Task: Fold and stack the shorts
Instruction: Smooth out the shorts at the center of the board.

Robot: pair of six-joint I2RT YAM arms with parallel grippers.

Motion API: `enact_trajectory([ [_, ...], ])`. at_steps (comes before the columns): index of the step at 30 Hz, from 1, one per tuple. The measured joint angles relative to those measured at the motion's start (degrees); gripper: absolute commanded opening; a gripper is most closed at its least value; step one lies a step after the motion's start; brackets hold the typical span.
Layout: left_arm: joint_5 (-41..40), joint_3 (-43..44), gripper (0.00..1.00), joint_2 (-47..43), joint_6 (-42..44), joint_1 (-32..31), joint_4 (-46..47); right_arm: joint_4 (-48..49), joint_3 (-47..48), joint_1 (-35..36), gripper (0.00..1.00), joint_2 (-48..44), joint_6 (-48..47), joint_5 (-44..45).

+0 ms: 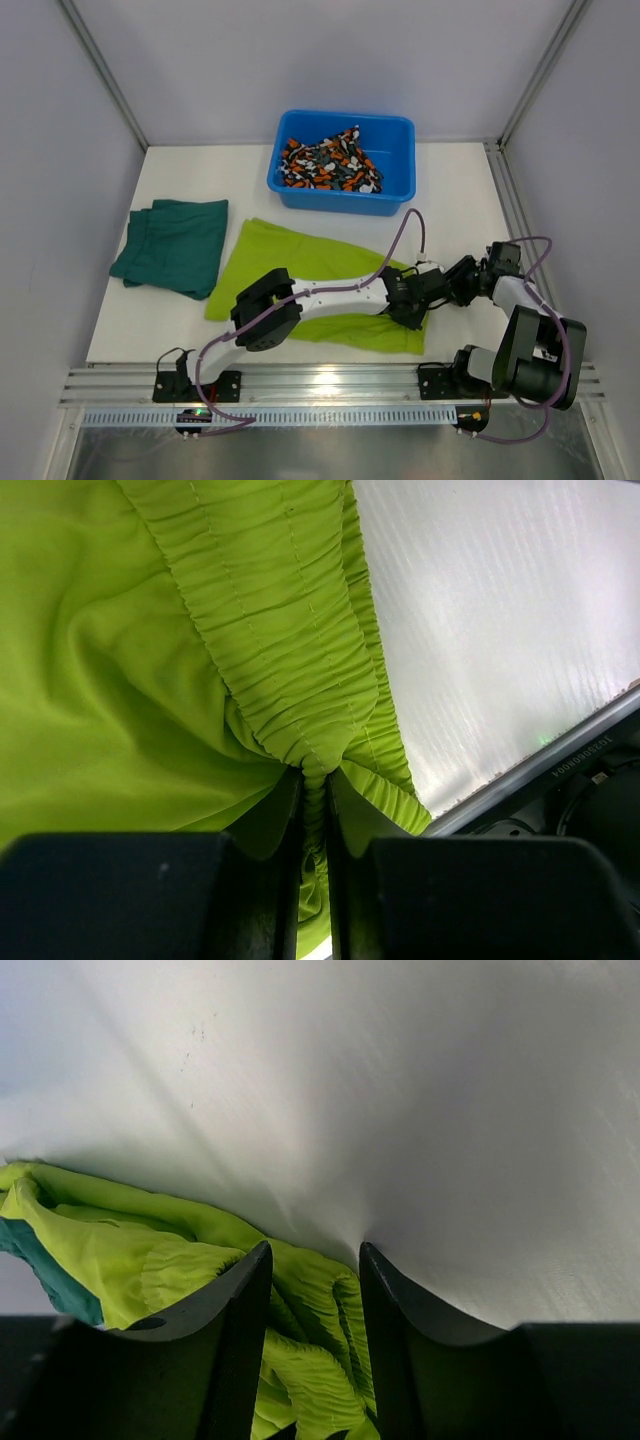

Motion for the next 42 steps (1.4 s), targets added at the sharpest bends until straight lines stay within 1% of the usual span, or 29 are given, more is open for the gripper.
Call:
enact_trajectory([
  [9,0.5,-0.7,0.10,-0.3,2.3,3.3,1.4,-1.0,2.0,0.0,0.45,4.1,0.6,-2.9],
  [16,0.5,-1.1,0.10,-0.4,3.7,3.5,2.3,1.0,2.8,0.0,0.45,7.4,3.5,-5.3],
  [21,0.8,-4.2,0.10,-2.0,4.1,3.5,5.2,1.4,4.7,0.0,0.45,10.2,4.6,-6.0],
  [28,1.3,-4.4,0.10,-2.1,5.1,3.5,5.8,3.4,6.3,0.0,0.42,14.1,5.9,-8.3],
  [35,2.0,-5.2,0.10,-2.2,5.7,3.5,7.1,4.9,6.6,-0.1,0.33,16.2,6.4,-9.8],
  [36,2.0,-5.4,0.10,-2.2,5.7,3.5,7.3,4.9,6.6,-0.1,0.30,16.4,6.4,-9.8],
  [39,2.0,-5.4,0.10,-2.2,6.1,3.5,7.6,5.0,6.6,-0.1,0.26,16.7,6.4,-9.7],
  [40,2.0,-5.5,0.10,-2.2,6.2,3.5,7.6,4.9,6.6,-0.1,0.19,16.7,6.4,-9.7],
  [42,2.0,-5.5,0.10,-2.2,6.5,3.5,7.8,4.9,6.6,-0.1,0.14,16.7,6.3,-9.2],
])
